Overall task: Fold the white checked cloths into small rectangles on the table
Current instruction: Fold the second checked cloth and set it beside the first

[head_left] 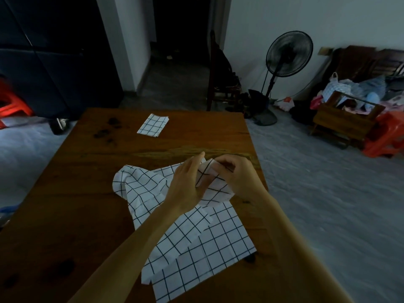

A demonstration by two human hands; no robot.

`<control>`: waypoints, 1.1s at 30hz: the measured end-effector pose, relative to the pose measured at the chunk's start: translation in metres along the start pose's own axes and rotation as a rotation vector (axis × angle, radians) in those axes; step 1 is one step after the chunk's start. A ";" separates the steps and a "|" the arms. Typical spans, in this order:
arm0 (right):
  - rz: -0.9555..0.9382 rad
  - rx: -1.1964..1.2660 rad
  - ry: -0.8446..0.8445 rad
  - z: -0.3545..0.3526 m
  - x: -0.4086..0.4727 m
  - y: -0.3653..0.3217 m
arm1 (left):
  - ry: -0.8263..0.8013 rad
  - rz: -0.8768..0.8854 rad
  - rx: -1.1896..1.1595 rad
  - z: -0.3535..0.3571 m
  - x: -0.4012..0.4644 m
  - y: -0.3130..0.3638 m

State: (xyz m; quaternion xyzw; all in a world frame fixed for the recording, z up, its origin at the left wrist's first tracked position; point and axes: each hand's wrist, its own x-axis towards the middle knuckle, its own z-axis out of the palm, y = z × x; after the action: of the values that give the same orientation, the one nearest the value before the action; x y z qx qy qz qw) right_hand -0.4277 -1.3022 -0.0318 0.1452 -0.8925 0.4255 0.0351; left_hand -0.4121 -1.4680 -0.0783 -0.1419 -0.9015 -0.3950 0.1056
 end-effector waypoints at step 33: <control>-0.146 -0.252 0.175 0.002 0.002 0.024 | 0.114 0.209 0.129 0.012 0.013 0.006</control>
State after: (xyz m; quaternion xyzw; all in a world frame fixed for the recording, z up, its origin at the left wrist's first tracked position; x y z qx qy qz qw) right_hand -0.4361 -1.2900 -0.0506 0.1665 -0.9195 0.3175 0.1612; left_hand -0.4235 -1.4526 -0.0780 -0.2054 -0.8978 -0.3305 0.2063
